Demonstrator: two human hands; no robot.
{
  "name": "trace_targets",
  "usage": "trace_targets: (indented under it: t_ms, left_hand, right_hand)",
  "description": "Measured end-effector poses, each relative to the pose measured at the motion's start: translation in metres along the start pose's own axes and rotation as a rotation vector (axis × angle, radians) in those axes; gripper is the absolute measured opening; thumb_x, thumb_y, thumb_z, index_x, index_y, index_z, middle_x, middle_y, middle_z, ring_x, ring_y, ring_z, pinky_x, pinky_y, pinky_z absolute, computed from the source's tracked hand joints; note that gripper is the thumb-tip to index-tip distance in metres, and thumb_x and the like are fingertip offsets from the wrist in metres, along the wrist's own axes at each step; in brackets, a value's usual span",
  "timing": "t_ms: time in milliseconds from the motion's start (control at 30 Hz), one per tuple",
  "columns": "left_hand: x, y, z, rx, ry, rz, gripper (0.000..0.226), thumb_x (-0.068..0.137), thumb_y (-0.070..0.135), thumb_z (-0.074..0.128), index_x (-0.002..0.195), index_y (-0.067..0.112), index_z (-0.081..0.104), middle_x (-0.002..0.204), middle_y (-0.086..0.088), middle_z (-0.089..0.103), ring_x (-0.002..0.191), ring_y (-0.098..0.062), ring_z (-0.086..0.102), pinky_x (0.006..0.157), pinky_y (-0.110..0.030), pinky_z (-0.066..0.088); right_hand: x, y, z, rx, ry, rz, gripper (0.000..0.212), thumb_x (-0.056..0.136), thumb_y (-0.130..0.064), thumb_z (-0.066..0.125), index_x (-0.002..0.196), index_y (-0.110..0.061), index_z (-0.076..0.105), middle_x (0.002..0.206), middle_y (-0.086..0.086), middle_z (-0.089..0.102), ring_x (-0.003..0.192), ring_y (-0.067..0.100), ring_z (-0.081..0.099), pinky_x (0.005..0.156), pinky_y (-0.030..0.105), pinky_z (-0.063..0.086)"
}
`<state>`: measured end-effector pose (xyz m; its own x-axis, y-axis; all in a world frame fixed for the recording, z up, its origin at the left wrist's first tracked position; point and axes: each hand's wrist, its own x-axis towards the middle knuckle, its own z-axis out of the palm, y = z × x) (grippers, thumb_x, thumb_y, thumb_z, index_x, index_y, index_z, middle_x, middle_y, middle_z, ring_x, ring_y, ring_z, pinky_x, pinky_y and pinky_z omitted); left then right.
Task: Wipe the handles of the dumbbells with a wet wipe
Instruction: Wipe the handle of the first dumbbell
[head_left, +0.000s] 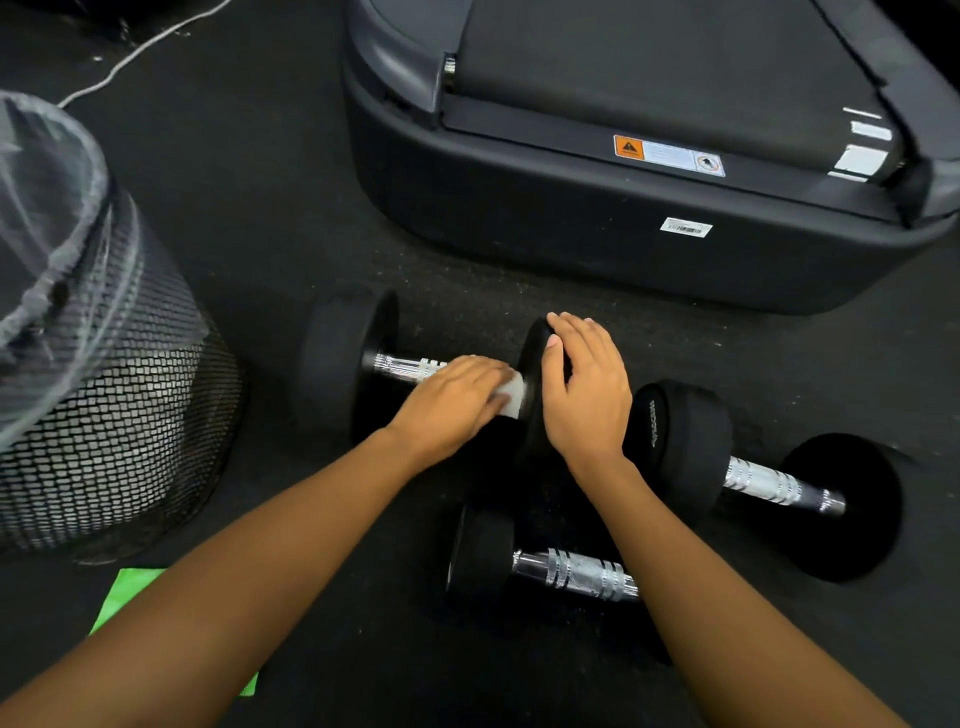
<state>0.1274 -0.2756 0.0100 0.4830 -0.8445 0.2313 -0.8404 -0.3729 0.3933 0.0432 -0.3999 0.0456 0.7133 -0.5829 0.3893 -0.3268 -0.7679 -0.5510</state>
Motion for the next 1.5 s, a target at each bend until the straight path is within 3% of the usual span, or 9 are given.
trace_targets:
  t_ms: [167,300,500,633,800,967,1067,1300,1500]
  left_hand:
    - [-0.003,-0.010,-0.010,0.007,-0.064,0.092,0.037,0.094,0.022,0.052,0.128,0.007,0.053,0.130,-0.008,0.056,0.123,-0.020,0.049,0.106,-0.027,0.030]
    - [-0.002,-0.016,-0.019,0.015,-0.102,-0.074,0.037,0.099,0.032,0.039,0.129,0.014,0.051,0.129,-0.001,0.056,0.121,-0.014,0.047,0.102,-0.019,0.027]
    - [0.028,0.008,-0.010,0.105,-0.230,-0.196,0.039,0.100,0.033,0.030,0.108,0.009,0.059,0.108,-0.009,0.063,0.103,-0.024,0.056,0.089,-0.035,0.042]
    - [0.026,0.000,-0.020,0.051,-0.293,-0.147,0.037,0.100,0.032,0.030,0.110,0.010,0.058,0.108,-0.009,0.063,0.103,-0.023,0.055,0.089,-0.036,0.042]
    - [0.026,-0.014,-0.028,0.220,-0.328,-0.224,0.036,0.101,0.027,0.027,0.098,0.008,0.057,0.103,-0.012,0.063,0.094,-0.028,0.059,0.082,-0.037,0.041]
    - [0.035,-0.001,-0.019,0.152,-0.332,-0.197,0.037,0.101,0.029,0.026,0.100,0.009,0.057,0.102,-0.012,0.064,0.093,-0.028,0.059,0.085,-0.040,0.044]
    - [0.032,-0.003,-0.019,0.056,-0.346,-0.102,0.037,0.100,0.031,0.028,0.113,0.011,0.057,0.110,-0.008,0.063,0.103,-0.023,0.058,0.093,-0.038,0.041]
    - [0.042,-0.001,-0.022,0.302,-0.409,-0.194,0.037,0.101,0.027,0.024,0.101,0.011,0.057,0.100,-0.011,0.066,0.093,-0.028,0.060,0.086,-0.039,0.040]
    - [0.035,0.003,-0.017,0.078,-0.345,-0.070,0.038,0.101,0.030,0.027,0.106,0.009,0.058,0.104,-0.007,0.064,0.096,-0.022,0.058,0.095,-0.035,0.037]
  right_hand:
    - [-0.001,0.001,0.000,0.000,0.008,-0.003,0.050,0.093,-0.038,0.028,0.124,-0.015,0.059,0.129,0.000,0.059,0.130,0.018,0.042,0.109,0.031,0.029]
    - [-0.002,0.001,0.000,0.000,0.003,-0.005,0.049,0.093,-0.038,0.028,0.125,-0.015,0.058,0.129,0.000,0.058,0.131,0.018,0.042,0.109,0.028,0.027]
    - [-0.001,0.000,-0.001,-0.014,-0.017,-0.001,0.052,0.092,-0.039,0.026,0.125,-0.015,0.058,0.130,0.000,0.057,0.131,0.017,0.041,0.109,0.027,0.025]
    - [-0.001,0.000,-0.002,-0.012,-0.015,-0.002,0.052,0.092,-0.039,0.026,0.126,-0.015,0.058,0.130,0.000,0.057,0.131,0.018,0.041,0.110,0.028,0.026]
    - [-0.002,0.000,-0.001,0.002,-0.001,-0.003,0.050,0.093,-0.038,0.028,0.124,-0.014,0.059,0.129,0.001,0.058,0.130,0.019,0.042,0.109,0.031,0.028]
    - [0.000,0.000,-0.001,-0.006,-0.008,-0.003,0.051,0.093,-0.038,0.027,0.125,-0.014,0.058,0.129,0.001,0.058,0.130,0.019,0.042,0.110,0.032,0.029]
    - [-0.001,0.000,-0.001,-0.005,-0.009,-0.004,0.051,0.092,-0.038,0.027,0.125,-0.014,0.059,0.129,0.002,0.058,0.130,0.019,0.042,0.110,0.032,0.029]
    - [-0.001,0.000,0.000,0.001,-0.012,0.004,0.052,0.092,-0.039,0.026,0.125,-0.015,0.058,0.130,0.000,0.058,0.131,0.018,0.041,0.110,0.031,0.028]
    - [-0.001,0.000,-0.001,0.000,-0.015,0.005,0.052,0.092,-0.039,0.026,0.125,-0.015,0.058,0.130,0.001,0.057,0.131,0.018,0.041,0.110,0.030,0.027]
